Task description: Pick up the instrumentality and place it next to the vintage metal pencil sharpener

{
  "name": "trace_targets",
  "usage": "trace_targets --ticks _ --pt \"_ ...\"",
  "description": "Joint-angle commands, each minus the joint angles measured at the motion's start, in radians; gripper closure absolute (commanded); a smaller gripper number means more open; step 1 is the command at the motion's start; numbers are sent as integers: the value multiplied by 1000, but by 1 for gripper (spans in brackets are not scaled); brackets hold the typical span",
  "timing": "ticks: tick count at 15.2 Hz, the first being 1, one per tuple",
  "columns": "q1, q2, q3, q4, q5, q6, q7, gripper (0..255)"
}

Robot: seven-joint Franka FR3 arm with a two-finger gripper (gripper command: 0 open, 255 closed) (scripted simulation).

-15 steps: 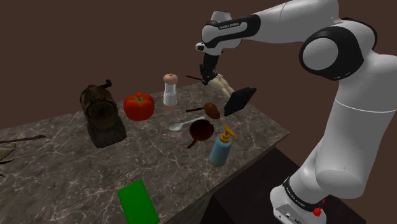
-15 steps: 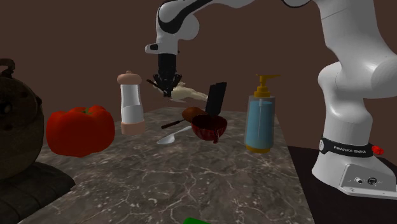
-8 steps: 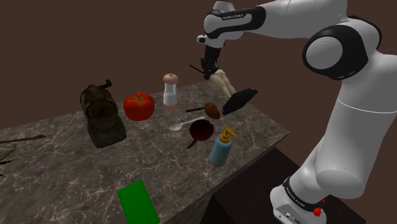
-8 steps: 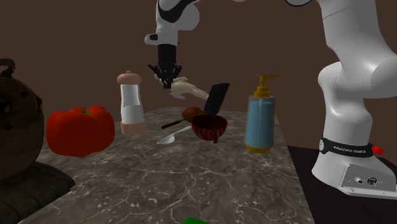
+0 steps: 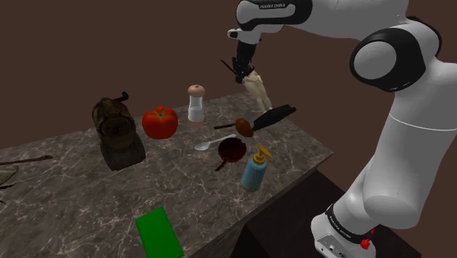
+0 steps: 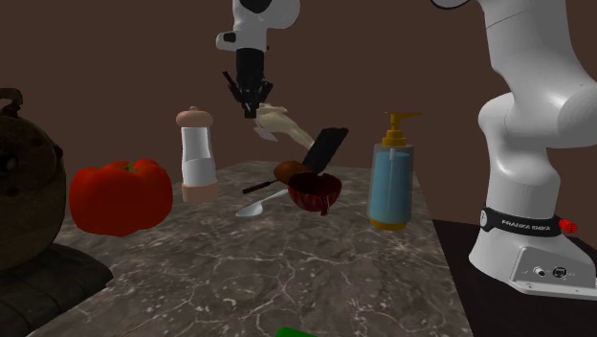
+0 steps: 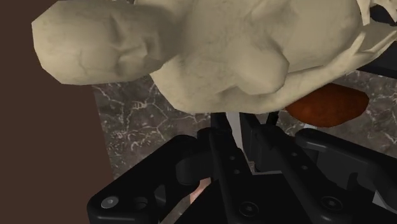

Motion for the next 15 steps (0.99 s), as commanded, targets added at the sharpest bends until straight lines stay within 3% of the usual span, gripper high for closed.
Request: trace_targets --ticks 1,15 --pt "-2 -3 -1 22 -1 -24 1 255" --pt "-21 30 -5 257 7 -227 12 255"
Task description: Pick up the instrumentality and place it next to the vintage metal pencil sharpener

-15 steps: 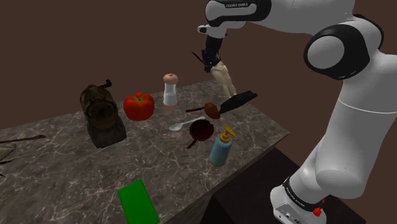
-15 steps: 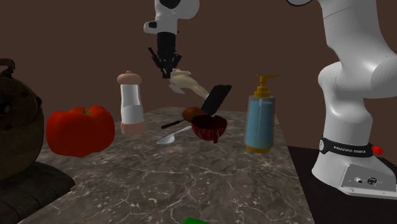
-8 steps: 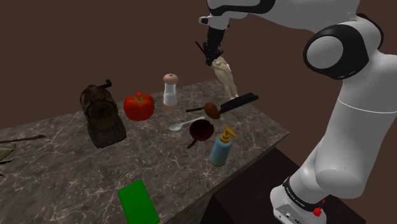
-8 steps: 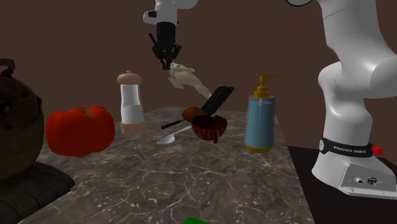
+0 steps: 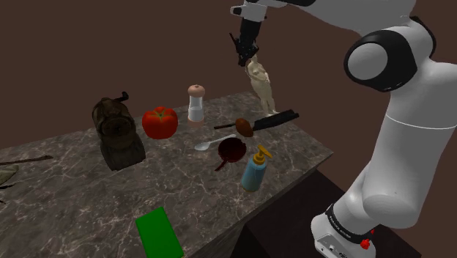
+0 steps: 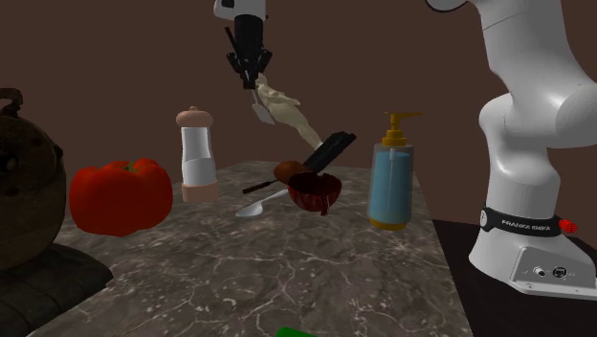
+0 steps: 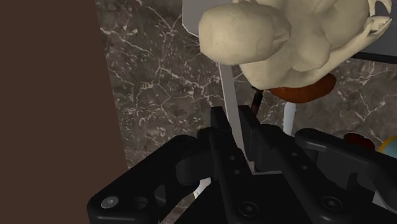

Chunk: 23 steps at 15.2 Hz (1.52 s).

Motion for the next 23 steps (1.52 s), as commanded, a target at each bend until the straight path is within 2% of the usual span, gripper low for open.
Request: trace_targets --ticks 1,4,8,13,23 --pt "-3 5 0 34 1 -30 2 255" --pt "-11 23 -1 101 7 -79 4 255" --pt "69 -78 24 -39 -29 -28 91 255" --pt "153 -171 67 -161 -62 15 208 255" --pt "288 -266 173 -283 -94 60 445 255"
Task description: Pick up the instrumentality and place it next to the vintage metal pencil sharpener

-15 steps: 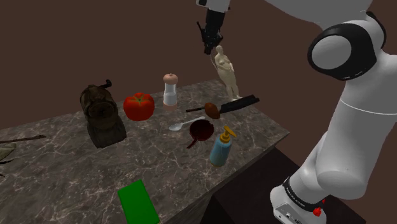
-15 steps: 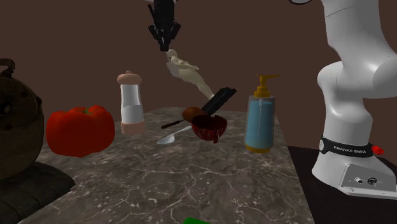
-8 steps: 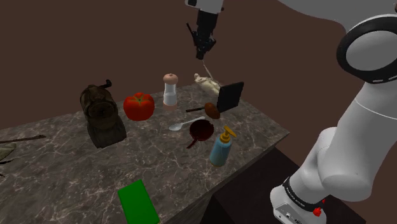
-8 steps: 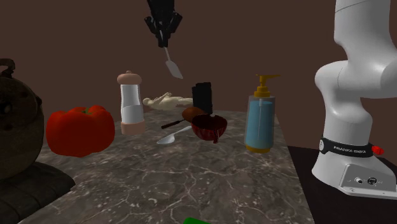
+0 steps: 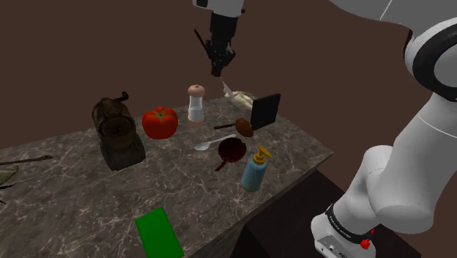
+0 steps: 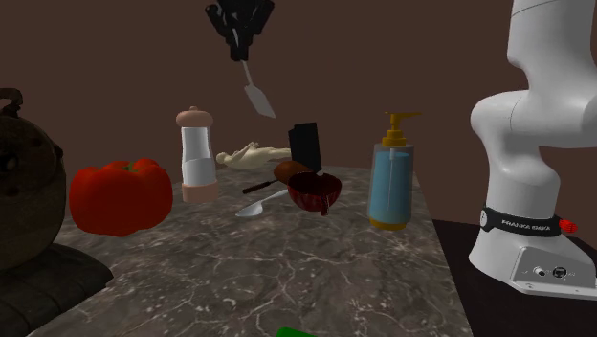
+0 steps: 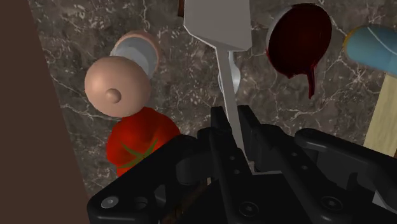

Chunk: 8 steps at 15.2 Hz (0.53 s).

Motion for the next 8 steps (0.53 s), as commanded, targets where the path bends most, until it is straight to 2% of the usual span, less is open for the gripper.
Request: trace_targets --ticks 1,8 --pt "28 -13 25 -22 -4 14 54 255" --pt "114 -8 103 -18 -13 24 218 255"
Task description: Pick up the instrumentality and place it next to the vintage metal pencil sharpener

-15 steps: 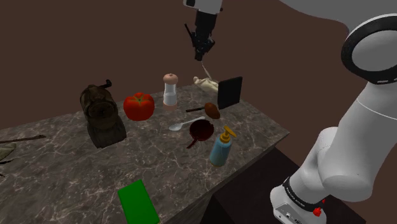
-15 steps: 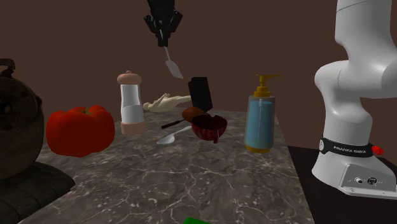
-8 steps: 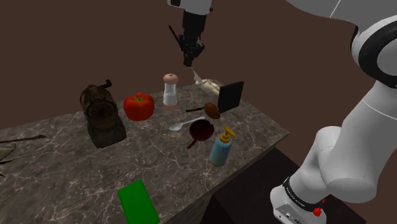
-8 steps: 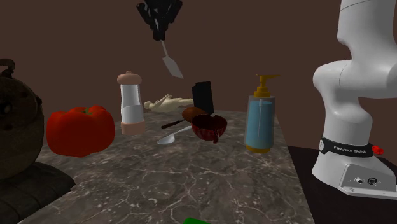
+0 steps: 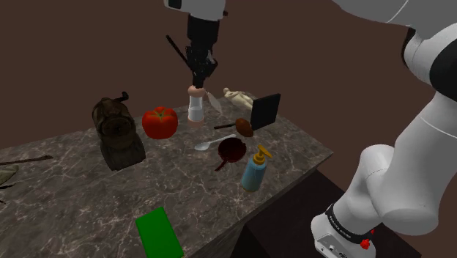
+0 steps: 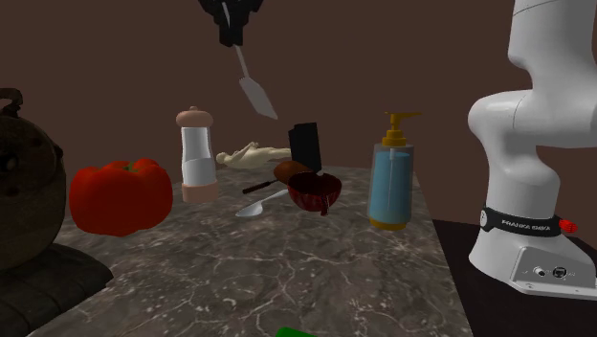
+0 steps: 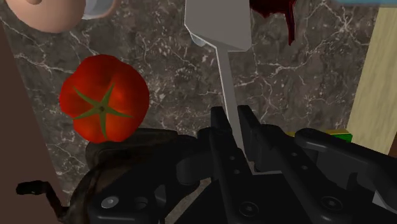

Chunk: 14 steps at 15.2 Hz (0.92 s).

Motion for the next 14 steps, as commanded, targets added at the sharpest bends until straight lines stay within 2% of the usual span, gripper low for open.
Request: trace_targets --ticks 1,8,14 --pt "26 9 23 6 -3 6 50 255" --pt "112 72 96 85 -15 -2 211 255" --pt "192 170 150 215 -36 -29 344 255"
